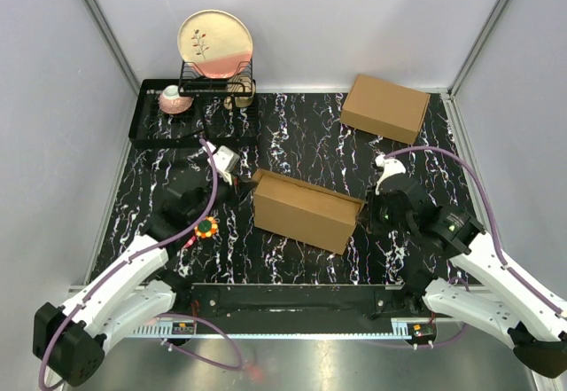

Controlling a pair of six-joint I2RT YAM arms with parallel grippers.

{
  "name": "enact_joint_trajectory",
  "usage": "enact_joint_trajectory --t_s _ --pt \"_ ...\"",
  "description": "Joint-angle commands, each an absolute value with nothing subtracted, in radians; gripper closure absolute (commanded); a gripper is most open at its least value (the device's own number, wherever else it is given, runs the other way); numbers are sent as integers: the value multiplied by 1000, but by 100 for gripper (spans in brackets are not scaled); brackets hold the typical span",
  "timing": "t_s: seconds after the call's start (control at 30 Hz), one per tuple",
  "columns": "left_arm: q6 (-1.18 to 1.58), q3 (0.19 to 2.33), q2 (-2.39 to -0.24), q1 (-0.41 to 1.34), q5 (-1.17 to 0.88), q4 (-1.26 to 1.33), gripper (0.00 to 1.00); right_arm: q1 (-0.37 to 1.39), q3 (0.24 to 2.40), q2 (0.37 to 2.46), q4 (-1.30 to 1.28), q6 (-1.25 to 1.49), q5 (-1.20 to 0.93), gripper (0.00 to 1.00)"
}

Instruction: Fold the paper box

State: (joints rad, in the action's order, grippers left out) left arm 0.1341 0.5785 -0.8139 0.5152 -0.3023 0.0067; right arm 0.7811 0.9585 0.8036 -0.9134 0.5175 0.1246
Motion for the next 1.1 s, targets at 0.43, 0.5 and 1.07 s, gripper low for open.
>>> enact_joint_trajectory --t_s 0.43,0.5,1.07 --pt "304 382 -739 761 150 294 100 788 988 825 -865 546 388 94" --pt "299 380 -742 784 193 298 100 788 1003 834 -856 555 394 95" --pt "258 411 -753 864 360 242 100 788 1098 861 -847 597 448 100"
